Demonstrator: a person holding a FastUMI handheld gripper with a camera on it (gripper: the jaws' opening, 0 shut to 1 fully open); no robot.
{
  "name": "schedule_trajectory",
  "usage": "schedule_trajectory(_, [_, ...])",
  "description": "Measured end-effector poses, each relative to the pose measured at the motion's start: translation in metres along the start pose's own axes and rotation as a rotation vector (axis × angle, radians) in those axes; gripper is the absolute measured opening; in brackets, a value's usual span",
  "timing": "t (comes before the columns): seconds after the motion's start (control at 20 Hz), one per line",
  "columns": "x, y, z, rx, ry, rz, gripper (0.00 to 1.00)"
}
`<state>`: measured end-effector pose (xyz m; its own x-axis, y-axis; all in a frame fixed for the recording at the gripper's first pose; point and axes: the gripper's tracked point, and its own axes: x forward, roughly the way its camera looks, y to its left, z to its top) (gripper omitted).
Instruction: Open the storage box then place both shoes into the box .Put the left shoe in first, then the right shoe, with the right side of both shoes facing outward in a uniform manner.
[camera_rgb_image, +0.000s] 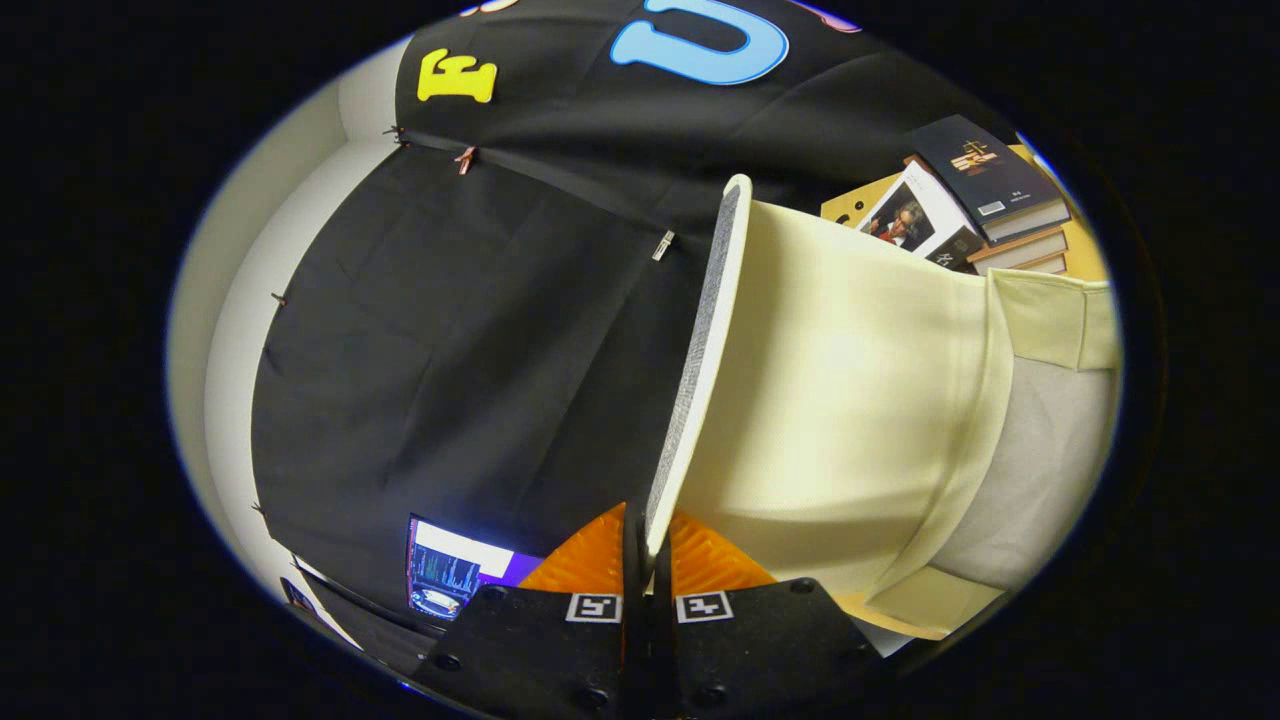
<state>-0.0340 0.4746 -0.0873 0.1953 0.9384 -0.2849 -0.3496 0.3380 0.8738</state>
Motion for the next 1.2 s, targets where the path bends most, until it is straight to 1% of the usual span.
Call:
schedule_trajectory(0.25, [0.02,-0.004,-0.005,-0.01,0.007,-0.031,0.05])
schedule_trajectory(0.35, [0.023,0.0,-0.004,-0.022,0.005,-0.023,0.05])
schedule_trajectory(0.5, [0.02,-0.013,-0.004,-0.16,-0.016,-0.091,0.61])
schedule_trajectory(0.6, [0.01,-0.015,0.005,-0.217,-0.044,-0.117,0.98])
schedule_trajectory(0.65, [0.004,-0.014,0.005,-0.231,-0.052,-0.131,0.97])
schedule_trajectory(0.75, [-0.011,-0.022,0.012,-0.26,-0.088,-0.178,0.98])
schedule_trajectory(0.8, [-0.02,-0.02,0.02,-0.265,-0.12,-0.178,0.98])
schedule_trajectory(0.9, [-0.037,-0.009,0.034,-0.24,-0.18,-0.161,0.97])
schedule_trajectory(0.95, [-0.048,-0.007,0.041,-0.228,-0.207,-0.166,0.98])
schedule_trajectory(1.1, [-0.083,-0.014,0.065,-0.26,-0.297,-0.227,0.98])
schedule_trajectory(1.2, [-0.107,-0.017,0.071,-0.278,-0.323,-0.261,0.97])
